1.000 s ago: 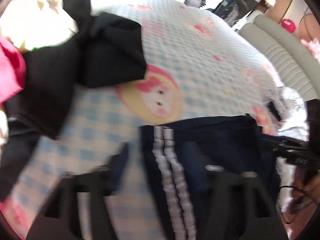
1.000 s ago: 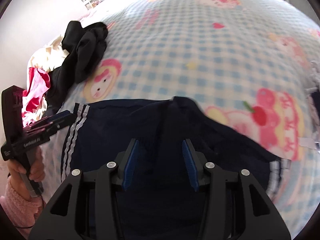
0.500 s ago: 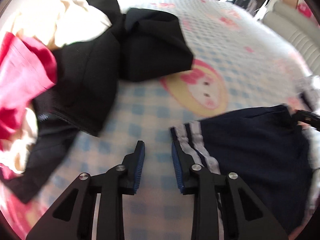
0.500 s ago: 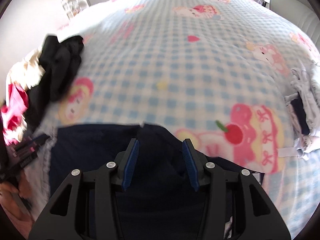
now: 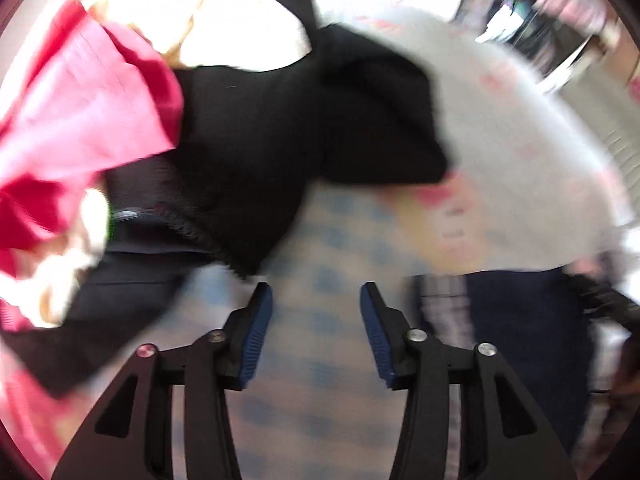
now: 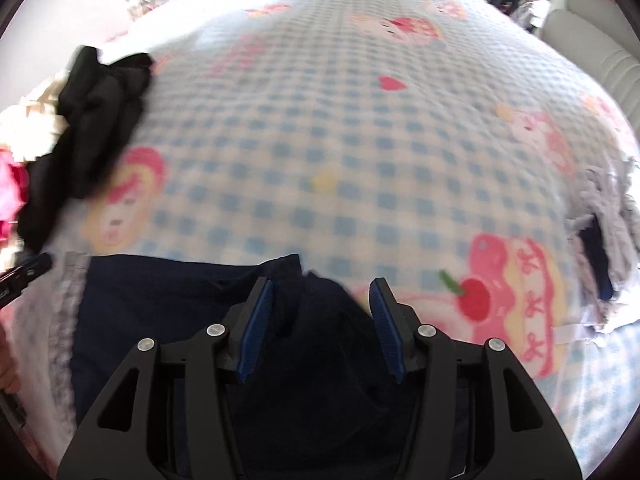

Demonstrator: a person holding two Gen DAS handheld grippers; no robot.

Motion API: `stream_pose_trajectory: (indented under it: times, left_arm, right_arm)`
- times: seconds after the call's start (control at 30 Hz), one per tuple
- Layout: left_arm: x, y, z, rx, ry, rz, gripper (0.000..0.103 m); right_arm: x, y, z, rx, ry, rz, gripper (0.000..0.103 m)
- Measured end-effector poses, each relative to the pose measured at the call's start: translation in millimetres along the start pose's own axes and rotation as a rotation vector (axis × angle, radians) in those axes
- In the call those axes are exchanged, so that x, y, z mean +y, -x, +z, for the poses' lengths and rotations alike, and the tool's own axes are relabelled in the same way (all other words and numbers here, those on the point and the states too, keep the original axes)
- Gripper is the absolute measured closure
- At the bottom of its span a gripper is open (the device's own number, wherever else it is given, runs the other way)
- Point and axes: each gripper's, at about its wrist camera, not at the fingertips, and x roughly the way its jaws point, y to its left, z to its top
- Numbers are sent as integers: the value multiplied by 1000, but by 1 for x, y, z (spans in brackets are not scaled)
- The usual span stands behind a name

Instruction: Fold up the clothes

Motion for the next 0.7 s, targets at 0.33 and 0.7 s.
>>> stream_pose_trajectory:
  times: [0.33,0.7]
  left_arm:
    - [-41,-33,-14,35,-116,96,63]
    - [-26,-33,-8,114,-39,-49,50]
  right_arm:
    - [-12,7,-13,51,-33,104,52]
    - [3,-26,0,57,47,172,46]
